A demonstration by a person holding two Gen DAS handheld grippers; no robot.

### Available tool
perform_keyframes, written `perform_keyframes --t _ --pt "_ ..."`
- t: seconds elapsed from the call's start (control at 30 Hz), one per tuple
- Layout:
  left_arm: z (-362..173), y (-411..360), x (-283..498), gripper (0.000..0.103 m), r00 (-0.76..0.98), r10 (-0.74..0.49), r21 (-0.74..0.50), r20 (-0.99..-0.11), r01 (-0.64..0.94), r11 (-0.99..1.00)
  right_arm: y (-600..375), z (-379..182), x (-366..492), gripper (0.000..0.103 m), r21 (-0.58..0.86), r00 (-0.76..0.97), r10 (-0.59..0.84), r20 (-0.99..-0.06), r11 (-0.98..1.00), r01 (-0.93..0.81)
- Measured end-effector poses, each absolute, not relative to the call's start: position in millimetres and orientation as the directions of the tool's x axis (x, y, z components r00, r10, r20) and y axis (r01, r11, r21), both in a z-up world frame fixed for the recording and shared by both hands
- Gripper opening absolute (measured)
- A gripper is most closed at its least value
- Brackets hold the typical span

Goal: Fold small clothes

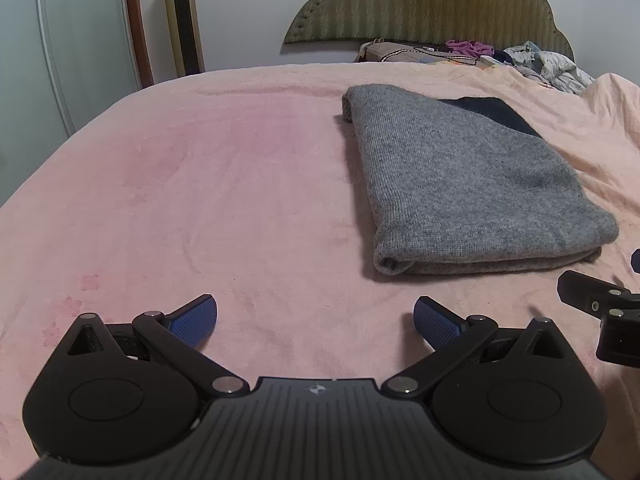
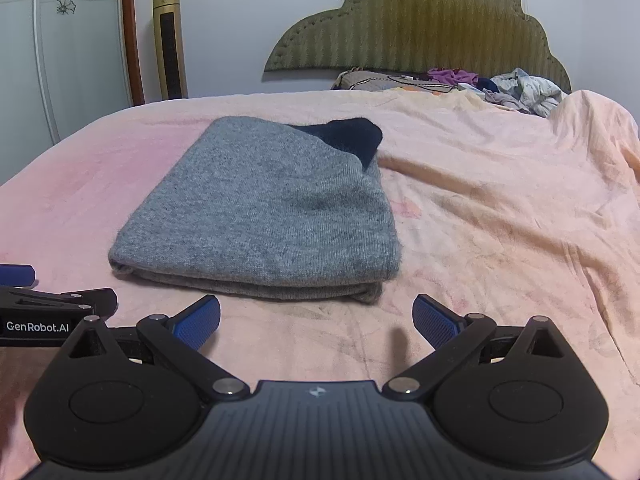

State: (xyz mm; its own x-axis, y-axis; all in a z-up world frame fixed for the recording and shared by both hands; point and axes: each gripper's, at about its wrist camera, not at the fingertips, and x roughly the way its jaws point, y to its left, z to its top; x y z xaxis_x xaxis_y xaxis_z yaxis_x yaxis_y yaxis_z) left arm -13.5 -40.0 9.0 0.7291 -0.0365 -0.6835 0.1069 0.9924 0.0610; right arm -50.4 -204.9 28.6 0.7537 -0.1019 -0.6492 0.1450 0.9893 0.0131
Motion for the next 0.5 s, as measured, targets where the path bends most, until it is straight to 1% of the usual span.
perform_keyframes --t 0.27,0.5 --pt "11.4 -38.4 -13.3 0.103 0.731 -0.037 0.057 -0.681 0.104 0.993 -202.6 30.5 -49.6 0.103 0.014 0.755 -0.092 -0.649 0.991 0.133" --pt "16.8 -34.3 -11.3 0.103 0.718 -0.107 0.004 -0.687 0.151 0.989 -203.2 30.6 -45.0 0.103 0.017 0.755 -0.07 -0.651 0.994 0.107"
